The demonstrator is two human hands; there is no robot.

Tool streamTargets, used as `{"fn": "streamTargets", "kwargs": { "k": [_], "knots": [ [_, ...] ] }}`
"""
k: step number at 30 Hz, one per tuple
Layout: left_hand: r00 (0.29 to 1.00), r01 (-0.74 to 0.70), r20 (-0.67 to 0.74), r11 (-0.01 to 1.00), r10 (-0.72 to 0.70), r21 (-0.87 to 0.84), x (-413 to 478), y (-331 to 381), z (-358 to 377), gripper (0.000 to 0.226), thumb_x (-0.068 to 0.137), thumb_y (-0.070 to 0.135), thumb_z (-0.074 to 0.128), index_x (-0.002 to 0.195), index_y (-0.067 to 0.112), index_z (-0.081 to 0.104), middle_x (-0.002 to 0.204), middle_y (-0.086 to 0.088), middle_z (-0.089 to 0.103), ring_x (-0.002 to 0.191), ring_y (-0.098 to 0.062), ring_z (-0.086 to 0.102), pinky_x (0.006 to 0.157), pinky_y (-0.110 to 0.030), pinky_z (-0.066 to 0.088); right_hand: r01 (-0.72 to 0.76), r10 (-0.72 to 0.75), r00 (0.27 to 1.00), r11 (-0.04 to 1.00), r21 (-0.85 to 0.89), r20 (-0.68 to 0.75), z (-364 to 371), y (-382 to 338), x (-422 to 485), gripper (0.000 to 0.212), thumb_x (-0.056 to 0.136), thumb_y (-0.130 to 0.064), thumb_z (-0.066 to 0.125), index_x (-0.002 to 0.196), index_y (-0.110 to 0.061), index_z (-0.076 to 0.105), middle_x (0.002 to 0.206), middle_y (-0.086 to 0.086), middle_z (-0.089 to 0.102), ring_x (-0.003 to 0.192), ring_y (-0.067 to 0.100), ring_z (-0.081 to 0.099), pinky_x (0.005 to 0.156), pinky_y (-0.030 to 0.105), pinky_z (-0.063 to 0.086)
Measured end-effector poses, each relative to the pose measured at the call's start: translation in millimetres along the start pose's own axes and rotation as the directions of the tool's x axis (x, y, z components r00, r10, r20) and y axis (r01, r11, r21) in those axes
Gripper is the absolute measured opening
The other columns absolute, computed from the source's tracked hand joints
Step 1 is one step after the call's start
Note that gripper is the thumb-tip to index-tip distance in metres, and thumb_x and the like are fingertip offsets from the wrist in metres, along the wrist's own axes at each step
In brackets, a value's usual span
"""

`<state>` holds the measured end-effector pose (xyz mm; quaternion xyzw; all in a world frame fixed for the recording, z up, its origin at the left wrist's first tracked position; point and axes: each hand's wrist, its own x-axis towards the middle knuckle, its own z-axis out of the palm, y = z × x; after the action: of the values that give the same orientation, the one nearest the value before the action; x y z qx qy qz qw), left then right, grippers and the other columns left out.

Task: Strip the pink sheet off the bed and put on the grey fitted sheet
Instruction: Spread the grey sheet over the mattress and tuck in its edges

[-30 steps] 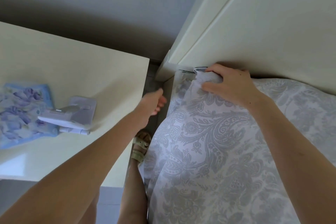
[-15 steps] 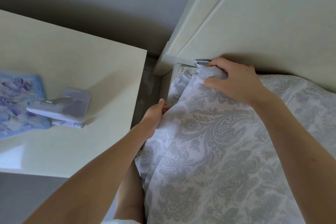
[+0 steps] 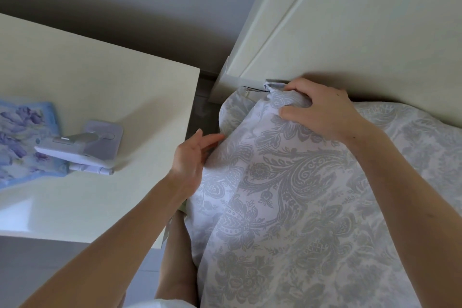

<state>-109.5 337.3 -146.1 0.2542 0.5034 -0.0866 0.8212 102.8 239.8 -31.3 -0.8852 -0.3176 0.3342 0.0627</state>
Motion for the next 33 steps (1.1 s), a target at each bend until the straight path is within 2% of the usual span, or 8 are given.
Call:
{"fn": "streamTargets", "kwargs": {
  "k": [5,13,18,22,24,27,30,33],
  "knots": [
    [0.980,0.003,0.198,0.999,-0.012,0.047,0,13,43,0.057,0.102,0.044,0.019,0.122,0.014,0.063,0.118,-0.007,0.067,0.114,-0.021,0.059,0.102,-0.037,0.042,-0.013,0.013,1.000,1.000,0.014,0.005,-1,-2,-1,0.032,0.066,-0.052,0.052,0.096,-0.041,0.050,0.088,-0.012,0.063,0.088,0.013,0.056,0.100,0.034,0.032],
    [0.961,0.131,0.232,0.986,-0.151,0.099,35,43,51,0.079,0.093,0.066,0.006,0.118,0.015,0.061,0.124,-0.010,0.062,0.117,-0.026,0.056,0.103,-0.043,0.041,-0.016,0.017,1.000,1.000,-0.010,0.016,2,-2,6,0.024,0.078,-0.042,0.066,0.098,-0.038,0.052,0.095,-0.007,0.064,0.095,0.017,0.057,0.103,0.039,0.033],
    [0.920,0.238,0.277,0.956,-0.279,0.173,49,33,79,0.085,0.090,0.071,0.013,0.112,0.006,0.063,0.111,-0.013,0.068,0.100,-0.026,0.063,0.085,-0.035,0.050,-0.046,0.047,0.998,0.998,-0.033,0.029,-1,-4,5,0.034,0.068,-0.053,0.059,0.097,-0.037,0.052,0.089,-0.007,0.064,0.089,0.017,0.056,0.100,0.036,0.036],
    [0.892,0.326,0.259,0.924,-0.371,0.200,80,35,79,0.093,0.082,0.081,0.019,0.126,0.009,0.058,0.121,-0.013,0.064,0.115,-0.031,0.057,0.104,-0.043,0.039,-0.059,0.060,0.998,0.997,-0.041,0.014,8,-1,16,0.034,0.070,-0.052,0.060,0.099,-0.035,0.055,0.084,-0.008,0.065,0.086,0.016,0.057,0.099,0.039,0.039],
    [0.880,0.345,0.281,0.922,-0.382,0.175,89,40,73,0.098,0.080,0.082,0.018,0.131,0.006,0.051,0.124,-0.015,0.060,0.117,-0.032,0.054,0.105,-0.043,0.037,-0.068,0.068,0.998,0.996,-0.059,0.012,14,-1,21,0.036,0.070,-0.054,0.057,0.100,-0.033,0.056,0.083,-0.009,0.065,0.085,0.016,0.058,0.099,0.039,0.038],
    [0.933,0.286,0.196,0.952,-0.302,0.108,95,55,68,0.096,0.085,0.077,0.009,0.123,0.001,0.056,0.110,-0.017,0.064,0.101,-0.030,0.059,0.090,-0.042,0.046,-0.074,0.074,0.997,0.994,-0.084,0.003,20,-3,26,0.033,0.075,-0.053,0.058,0.103,-0.034,0.056,0.089,-0.009,0.066,0.093,0.017,0.058,0.101,0.038,0.036],
    [0.998,0.048,0.028,0.978,-0.055,0.205,85,67,71,0.079,0.096,0.062,0.013,0.106,0.004,0.066,0.105,-0.013,0.068,0.089,-0.023,0.062,0.085,-0.033,0.050,-0.094,0.095,0.996,0.990,-0.107,-0.001,24,-6,29,0.046,0.066,-0.062,0.049,0.104,-0.037,0.056,0.086,-0.012,0.062,0.095,0.017,0.059,0.099,0.038,0.038],
    [0.984,-0.177,0.002,0.978,0.178,0.111,71,73,73,0.061,0.101,0.048,0.020,0.105,0.008,0.066,0.107,-0.010,0.069,0.099,-0.022,0.065,0.088,-0.028,0.051,-0.092,0.083,0.992,0.990,-0.104,-0.092,34,-7,28,0.041,0.076,-0.062,0.054,0.106,-0.034,0.058,0.079,-0.013,0.058,0.092,0.017,0.060,0.096,0.038,0.039]
  ]
}}
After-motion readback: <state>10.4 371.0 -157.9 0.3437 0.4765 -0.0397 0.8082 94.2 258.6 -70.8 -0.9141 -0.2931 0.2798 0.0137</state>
